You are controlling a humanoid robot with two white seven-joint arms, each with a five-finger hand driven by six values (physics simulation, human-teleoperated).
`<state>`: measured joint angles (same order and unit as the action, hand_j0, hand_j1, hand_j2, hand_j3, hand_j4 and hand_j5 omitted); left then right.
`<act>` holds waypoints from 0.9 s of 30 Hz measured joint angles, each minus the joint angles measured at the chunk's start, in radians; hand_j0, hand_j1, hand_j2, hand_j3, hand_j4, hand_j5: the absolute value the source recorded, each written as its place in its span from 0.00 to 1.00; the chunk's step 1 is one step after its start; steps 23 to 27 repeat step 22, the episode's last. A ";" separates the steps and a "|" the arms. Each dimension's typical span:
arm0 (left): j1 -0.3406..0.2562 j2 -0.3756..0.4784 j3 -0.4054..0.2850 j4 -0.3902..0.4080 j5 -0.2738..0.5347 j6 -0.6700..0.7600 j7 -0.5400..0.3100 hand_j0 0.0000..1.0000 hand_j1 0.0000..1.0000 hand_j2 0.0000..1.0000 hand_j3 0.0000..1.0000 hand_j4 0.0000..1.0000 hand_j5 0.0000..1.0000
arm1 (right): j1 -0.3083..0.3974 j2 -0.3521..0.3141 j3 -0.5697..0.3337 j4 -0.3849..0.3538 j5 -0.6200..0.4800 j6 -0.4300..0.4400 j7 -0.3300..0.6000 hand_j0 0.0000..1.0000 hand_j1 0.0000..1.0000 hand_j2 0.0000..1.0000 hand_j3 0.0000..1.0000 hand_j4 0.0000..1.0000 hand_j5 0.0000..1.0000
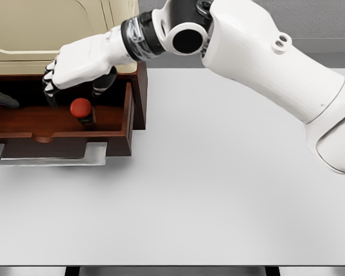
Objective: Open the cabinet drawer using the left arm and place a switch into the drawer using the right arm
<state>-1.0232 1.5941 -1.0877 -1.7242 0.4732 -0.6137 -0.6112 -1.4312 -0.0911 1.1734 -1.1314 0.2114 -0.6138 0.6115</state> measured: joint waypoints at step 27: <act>-0.023 -0.343 0.053 -0.040 -0.013 0.000 0.000 1.00 1.00 1.00 1.00 1.00 1.00 | 0.459 -0.871 -0.234 -0.623 0.006 0.000 0.000 1.00 1.00 1.00 1.00 1.00 1.00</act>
